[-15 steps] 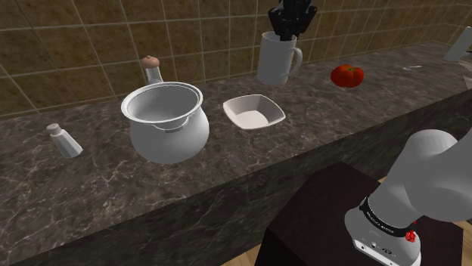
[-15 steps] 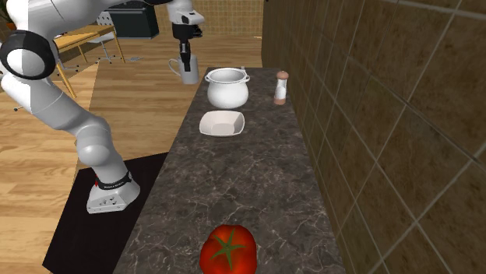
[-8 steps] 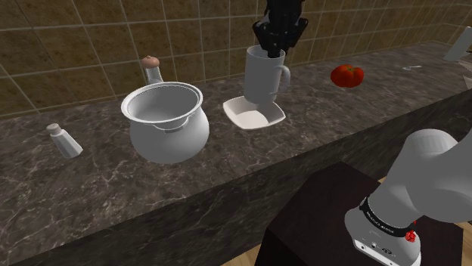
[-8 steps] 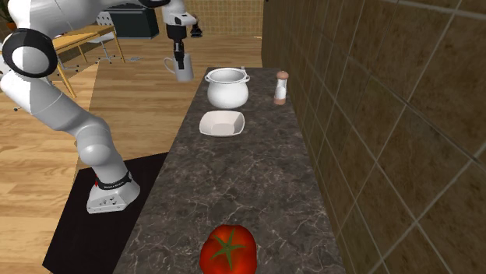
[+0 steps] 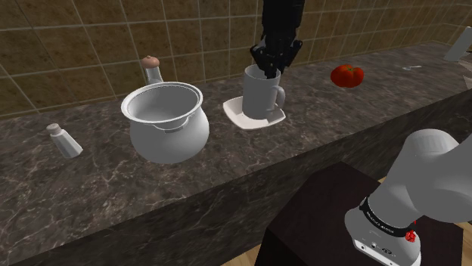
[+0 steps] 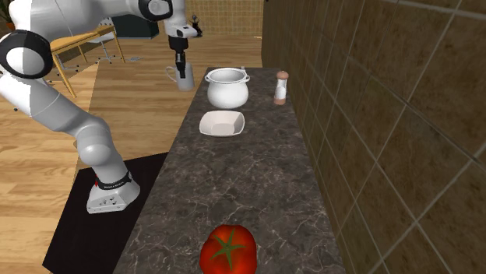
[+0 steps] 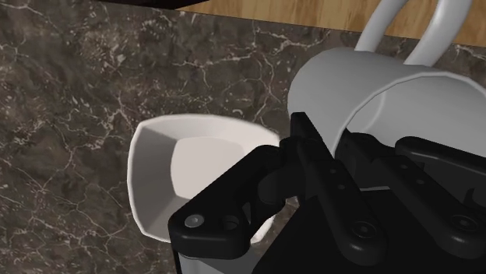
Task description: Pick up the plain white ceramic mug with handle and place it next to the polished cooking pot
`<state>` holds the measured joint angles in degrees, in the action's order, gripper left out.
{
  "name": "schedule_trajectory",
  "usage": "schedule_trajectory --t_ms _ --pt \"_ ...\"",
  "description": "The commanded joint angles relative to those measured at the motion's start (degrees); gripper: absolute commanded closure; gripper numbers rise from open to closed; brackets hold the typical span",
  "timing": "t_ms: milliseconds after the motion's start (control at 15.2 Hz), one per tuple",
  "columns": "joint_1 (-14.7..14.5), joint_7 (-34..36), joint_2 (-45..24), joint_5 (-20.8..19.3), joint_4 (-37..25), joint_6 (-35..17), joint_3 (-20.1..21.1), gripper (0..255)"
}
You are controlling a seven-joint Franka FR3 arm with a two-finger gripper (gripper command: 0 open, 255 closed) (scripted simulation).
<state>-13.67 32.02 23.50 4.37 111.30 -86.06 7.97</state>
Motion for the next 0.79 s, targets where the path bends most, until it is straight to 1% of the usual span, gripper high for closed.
schedule_trajectory --t_ms 0,726 --pt "0.0 -0.2 0.4 0.0 2.0 -1.6 0.0 255" --pt "-0.2 -0.5 1.9 0.4 11.8 -9.9 0.2 255"
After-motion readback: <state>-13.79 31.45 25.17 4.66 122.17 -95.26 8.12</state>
